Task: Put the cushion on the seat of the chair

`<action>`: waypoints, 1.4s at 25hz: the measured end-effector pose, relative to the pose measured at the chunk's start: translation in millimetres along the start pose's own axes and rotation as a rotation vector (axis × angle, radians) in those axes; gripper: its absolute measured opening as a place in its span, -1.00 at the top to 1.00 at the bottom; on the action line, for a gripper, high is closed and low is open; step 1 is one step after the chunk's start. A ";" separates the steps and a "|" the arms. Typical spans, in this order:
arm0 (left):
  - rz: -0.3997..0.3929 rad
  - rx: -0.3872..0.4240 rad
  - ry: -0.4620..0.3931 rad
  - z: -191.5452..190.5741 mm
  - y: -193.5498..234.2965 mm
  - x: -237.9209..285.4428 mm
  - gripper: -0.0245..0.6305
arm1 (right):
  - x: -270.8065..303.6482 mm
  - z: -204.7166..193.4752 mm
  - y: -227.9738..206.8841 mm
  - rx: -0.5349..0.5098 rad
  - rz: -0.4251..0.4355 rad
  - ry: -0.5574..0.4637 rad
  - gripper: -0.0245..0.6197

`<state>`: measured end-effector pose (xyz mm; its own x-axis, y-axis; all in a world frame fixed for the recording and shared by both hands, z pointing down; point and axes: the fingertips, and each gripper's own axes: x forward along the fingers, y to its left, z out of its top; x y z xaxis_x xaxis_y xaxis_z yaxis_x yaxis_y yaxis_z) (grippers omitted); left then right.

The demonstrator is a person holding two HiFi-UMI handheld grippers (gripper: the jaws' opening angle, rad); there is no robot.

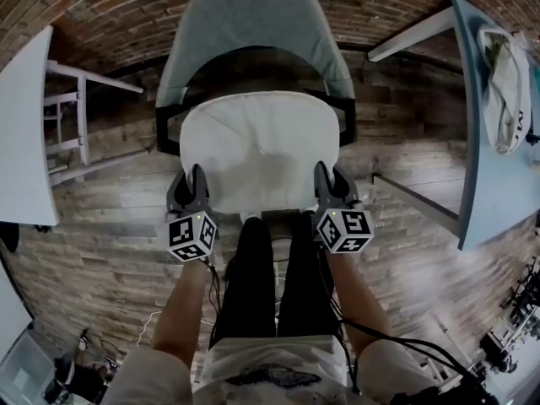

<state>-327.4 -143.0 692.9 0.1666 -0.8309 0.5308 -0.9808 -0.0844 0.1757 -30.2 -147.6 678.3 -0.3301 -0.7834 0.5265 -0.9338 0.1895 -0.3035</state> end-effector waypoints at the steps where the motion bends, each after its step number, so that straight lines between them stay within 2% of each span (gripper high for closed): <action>1: 0.000 0.001 0.003 -6.2 1.2 3.8 0.77 | 3.9 -6.0 -2.8 0.000 -0.001 0.003 0.76; 21: 0.030 0.027 0.023 -88.5 29.8 75.1 0.76 | 84.6 -84.2 -38.3 -0.005 0.018 0.033 0.76; 35: 0.054 0.054 0.094 -126.6 47.8 102.3 0.75 | 106.8 -120.6 -69.3 0.031 -0.036 0.074 0.76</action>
<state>-344.4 -162.4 860.6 0.1199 -0.7801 0.6141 -0.9922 -0.0730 0.1010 -17.3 -173.1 851.4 -0.3070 -0.7431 0.5946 -0.9409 0.1429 -0.3072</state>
